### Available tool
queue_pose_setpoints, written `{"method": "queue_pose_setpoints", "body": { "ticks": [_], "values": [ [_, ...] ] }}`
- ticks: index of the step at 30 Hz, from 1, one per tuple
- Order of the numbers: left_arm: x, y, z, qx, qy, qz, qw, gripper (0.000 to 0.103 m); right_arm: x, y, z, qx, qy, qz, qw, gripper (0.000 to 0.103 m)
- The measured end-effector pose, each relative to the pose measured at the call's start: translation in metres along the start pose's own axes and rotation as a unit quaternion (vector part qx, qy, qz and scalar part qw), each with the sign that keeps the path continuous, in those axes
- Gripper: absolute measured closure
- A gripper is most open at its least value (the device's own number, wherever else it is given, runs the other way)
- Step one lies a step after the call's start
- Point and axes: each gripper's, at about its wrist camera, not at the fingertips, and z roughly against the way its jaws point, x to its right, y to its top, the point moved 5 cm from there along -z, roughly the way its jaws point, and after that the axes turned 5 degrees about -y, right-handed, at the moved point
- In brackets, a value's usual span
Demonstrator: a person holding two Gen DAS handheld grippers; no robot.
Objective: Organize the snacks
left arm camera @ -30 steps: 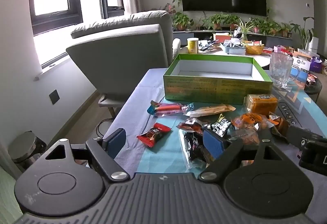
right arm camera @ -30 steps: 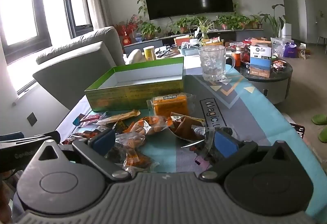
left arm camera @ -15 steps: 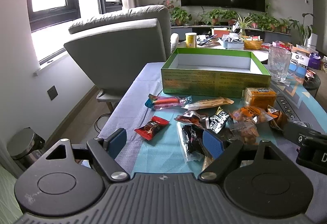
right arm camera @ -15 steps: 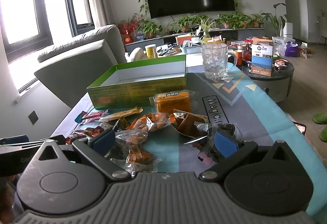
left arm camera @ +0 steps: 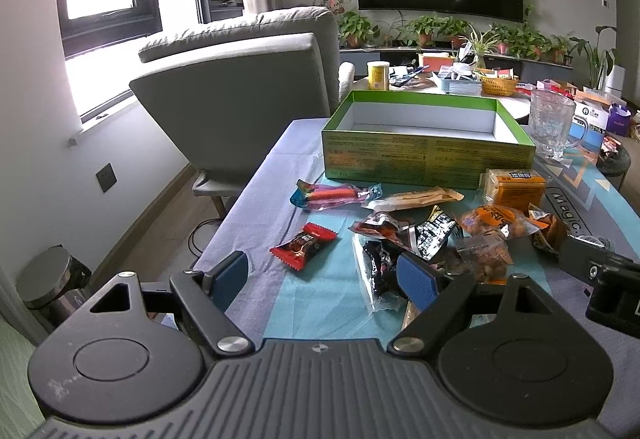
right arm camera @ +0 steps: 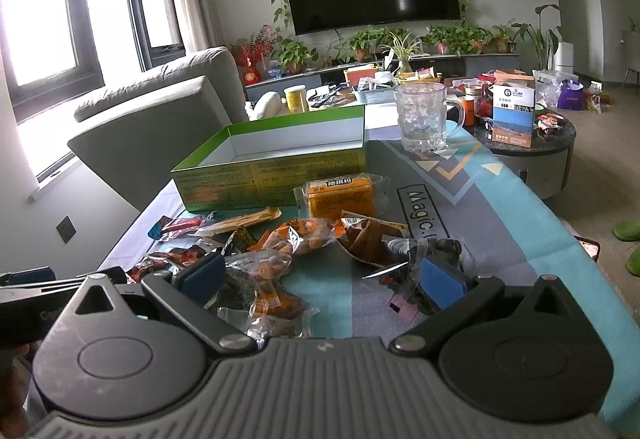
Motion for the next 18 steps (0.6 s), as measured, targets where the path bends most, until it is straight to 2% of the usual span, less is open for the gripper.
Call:
{"method": "queue_pose_setpoints", "body": {
  "ticks": [18],
  "values": [
    [-0.0043, 0.0003, -0.0003, -0.007, 0.006, 0.008, 0.9999, 0.022, -0.0004, -0.0034, -0.0003, -0.006, 0.001, -0.001, 1.0, 0.05]
  ]
}}
